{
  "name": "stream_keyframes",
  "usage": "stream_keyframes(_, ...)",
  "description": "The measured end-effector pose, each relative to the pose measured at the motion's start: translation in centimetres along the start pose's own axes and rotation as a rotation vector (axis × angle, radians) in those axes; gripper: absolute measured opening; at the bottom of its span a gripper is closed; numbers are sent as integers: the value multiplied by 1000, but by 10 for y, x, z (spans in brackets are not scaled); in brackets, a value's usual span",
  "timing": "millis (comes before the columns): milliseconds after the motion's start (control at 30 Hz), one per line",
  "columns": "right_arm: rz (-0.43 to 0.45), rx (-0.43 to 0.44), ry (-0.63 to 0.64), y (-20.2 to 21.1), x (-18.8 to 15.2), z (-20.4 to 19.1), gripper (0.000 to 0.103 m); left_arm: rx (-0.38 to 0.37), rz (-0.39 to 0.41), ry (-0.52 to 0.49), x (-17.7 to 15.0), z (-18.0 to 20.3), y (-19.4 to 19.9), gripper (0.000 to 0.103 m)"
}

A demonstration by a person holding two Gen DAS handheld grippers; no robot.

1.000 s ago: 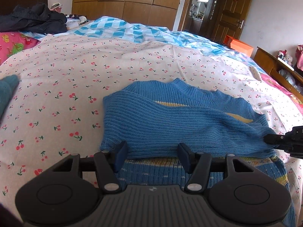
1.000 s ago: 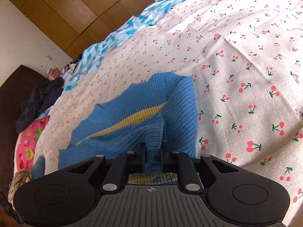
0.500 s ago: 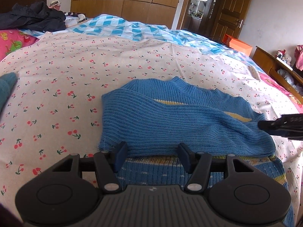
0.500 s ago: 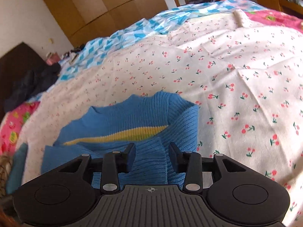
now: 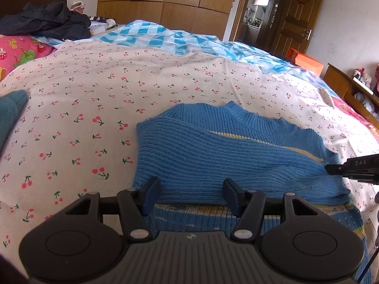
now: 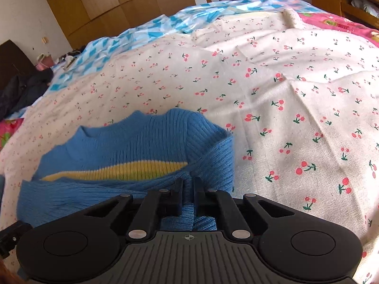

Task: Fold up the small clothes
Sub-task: 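Grasp the sweater hem with the right tool while the left tool grasps it too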

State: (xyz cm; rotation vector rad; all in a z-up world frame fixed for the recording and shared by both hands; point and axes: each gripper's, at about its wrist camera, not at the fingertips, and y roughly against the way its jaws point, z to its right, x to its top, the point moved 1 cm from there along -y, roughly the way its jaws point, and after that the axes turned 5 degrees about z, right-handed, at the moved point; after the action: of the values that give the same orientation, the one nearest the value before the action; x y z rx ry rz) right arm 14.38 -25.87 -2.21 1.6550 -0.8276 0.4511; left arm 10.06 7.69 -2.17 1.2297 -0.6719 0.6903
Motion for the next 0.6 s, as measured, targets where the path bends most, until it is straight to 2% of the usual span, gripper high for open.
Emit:
stream_keyframes(67,14,4,3,4,1,-1,15,2,1,-6,0,1,1,63)
stream_keyframes(300,106,-1,71,46,2,-10,16,-1,41,19,3,-2,15,63)
stream_keyframes(367,130,1,111,56,-3,-14,20,19,31,18,3,-3,13,63)
stream_keyframes(433,108,-1,143,52,-9,-15,22,59,-4,12,1,-5,6,63)
stream_keyframes(533,-27,-2,144,24,-24,-11,23,73,-26,23,-1,-8,2,64)
stream_keyframes(600,-11,-3,146,22,-29,-11,23,81,-31,24,-2,-9,3,64)
